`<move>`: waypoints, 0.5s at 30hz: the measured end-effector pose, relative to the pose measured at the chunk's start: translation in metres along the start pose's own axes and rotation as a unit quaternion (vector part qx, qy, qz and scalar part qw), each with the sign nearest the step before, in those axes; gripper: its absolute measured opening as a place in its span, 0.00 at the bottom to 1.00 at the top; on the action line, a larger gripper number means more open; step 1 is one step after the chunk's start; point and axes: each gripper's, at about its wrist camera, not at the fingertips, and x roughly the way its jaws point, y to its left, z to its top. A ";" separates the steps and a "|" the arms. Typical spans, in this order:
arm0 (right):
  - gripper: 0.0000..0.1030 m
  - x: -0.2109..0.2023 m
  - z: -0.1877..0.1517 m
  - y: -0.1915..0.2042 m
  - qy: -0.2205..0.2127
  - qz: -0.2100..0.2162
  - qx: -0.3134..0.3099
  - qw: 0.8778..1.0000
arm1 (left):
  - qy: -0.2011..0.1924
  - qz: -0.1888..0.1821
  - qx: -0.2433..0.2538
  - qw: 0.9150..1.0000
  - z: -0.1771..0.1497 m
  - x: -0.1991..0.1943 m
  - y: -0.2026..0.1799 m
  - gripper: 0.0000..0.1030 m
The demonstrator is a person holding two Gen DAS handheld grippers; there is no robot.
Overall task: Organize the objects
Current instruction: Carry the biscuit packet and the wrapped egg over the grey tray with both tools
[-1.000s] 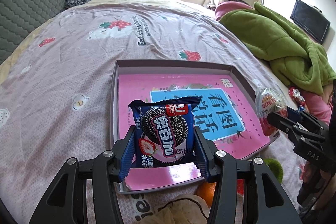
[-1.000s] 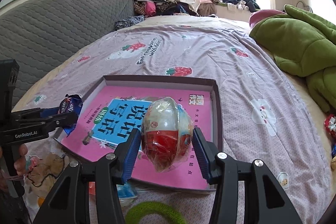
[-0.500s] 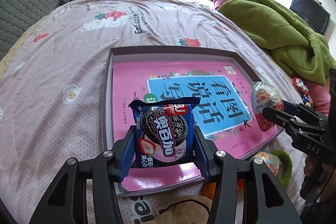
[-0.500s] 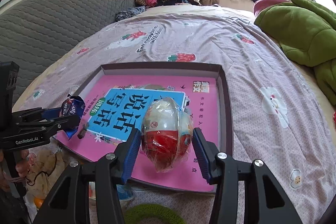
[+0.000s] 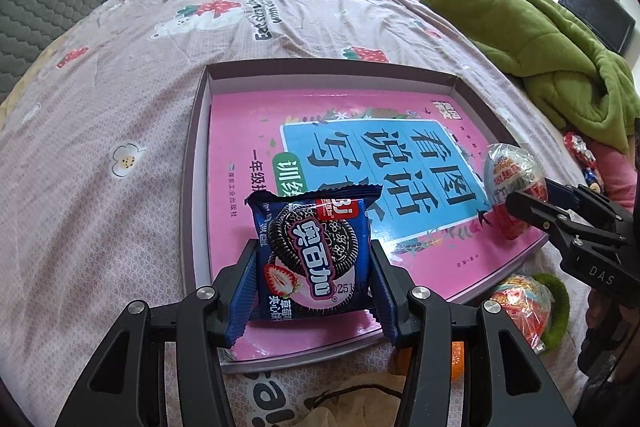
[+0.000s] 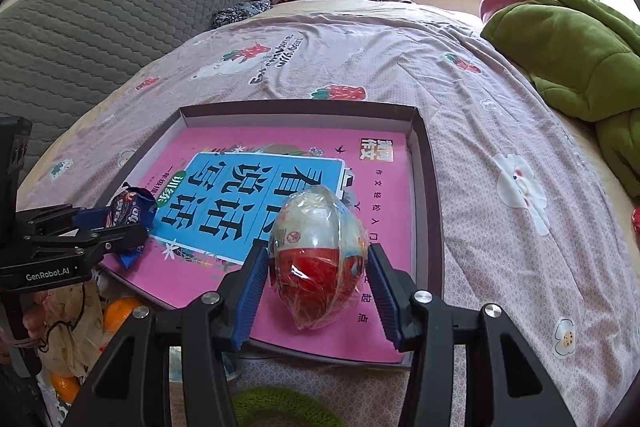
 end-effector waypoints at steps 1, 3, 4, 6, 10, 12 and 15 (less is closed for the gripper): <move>0.49 0.001 0.000 0.000 0.000 -0.002 -0.001 1.000 | 0.001 0.000 0.000 1.000 0.000 0.000 0.000 0.51; 0.49 0.002 -0.001 0.000 0.002 -0.008 -0.001 1.000 | 0.000 0.000 -0.001 1.000 0.000 0.001 0.000 0.51; 0.49 0.003 -0.001 0.000 0.004 -0.010 -0.001 1.000 | 0.000 0.000 -0.001 1.000 0.000 0.000 0.000 0.51; 0.50 0.004 -0.003 0.001 0.002 -0.014 -0.001 1.000 | 0.001 -0.002 -0.002 1.000 0.000 0.000 0.001 0.51; 0.50 0.004 -0.002 0.004 0.000 -0.026 -0.009 1.000 | 0.002 -0.001 0.001 1.000 0.000 0.000 0.000 0.51; 0.50 0.005 -0.002 0.004 -0.001 -0.029 -0.010 1.000 | 0.002 -0.002 0.003 1.000 0.000 0.000 -0.001 0.51; 0.50 0.005 -0.002 0.006 -0.002 -0.035 -0.018 0.999 | 0.003 -0.003 0.006 1.000 0.000 -0.001 -0.003 0.52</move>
